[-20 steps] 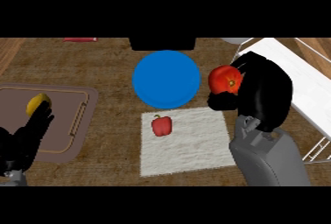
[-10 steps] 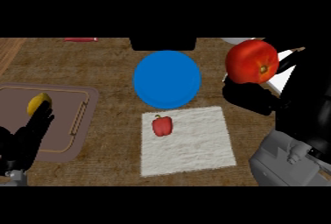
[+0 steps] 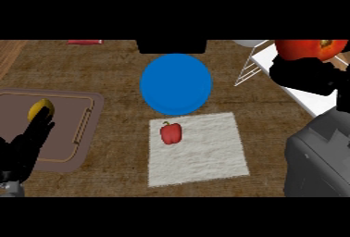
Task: Pick the tomato from the placemat and place it in the tiered shelf
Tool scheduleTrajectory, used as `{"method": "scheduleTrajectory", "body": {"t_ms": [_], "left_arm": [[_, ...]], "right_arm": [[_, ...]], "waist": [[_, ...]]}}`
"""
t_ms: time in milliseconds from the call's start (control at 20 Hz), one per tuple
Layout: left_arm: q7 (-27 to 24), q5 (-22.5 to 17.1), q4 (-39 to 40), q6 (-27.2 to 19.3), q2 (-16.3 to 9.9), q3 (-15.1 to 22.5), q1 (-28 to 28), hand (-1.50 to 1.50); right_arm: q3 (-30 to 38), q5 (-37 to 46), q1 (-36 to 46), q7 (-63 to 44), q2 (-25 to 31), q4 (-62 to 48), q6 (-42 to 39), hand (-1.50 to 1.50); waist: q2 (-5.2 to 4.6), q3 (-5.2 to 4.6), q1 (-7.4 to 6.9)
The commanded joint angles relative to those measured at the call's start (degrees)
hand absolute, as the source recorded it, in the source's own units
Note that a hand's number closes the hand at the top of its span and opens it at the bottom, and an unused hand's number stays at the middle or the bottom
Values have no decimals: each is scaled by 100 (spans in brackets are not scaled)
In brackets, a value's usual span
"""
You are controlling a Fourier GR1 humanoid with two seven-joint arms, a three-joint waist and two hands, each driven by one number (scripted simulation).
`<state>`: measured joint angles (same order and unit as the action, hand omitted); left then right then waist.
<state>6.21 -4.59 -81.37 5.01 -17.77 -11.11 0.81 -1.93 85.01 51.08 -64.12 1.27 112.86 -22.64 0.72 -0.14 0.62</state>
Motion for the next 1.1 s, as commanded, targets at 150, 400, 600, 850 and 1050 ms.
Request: {"method": "scheduleTrajectory", "body": {"t_ms": [150, 400, 600, 850, 1050], "left_arm": [[14, -11, 182, -63, 69, -38, -206, 0], [84, 136, -62, -122, 66, 49, -99, 0], [68, -35, -11, 81, -45, -81, -115, 0], [-39, -14, -152, 100, 37, -84, 170, 0], [269, -42, -13, 80, 20, -88, -321, 0]], "right_arm": [[812, 375, 888, -567, 85, -428, -1534, 150], [1416, 595, 1262, -129, 369, -794, -1682, 150], [1914, 683, 1407, 333, 821, -1231, -1694, 150], [2237, 618, 792, 823, 1029, -942, -1668, 150], [2584, 510, 664, 961, 1135, -1502, -917, 150]], "waist": [[-33, -1, 24], [-45, 9, -55], [-58, 11, -79], [-55, 15, -75], [-77, 15, -75]]}}
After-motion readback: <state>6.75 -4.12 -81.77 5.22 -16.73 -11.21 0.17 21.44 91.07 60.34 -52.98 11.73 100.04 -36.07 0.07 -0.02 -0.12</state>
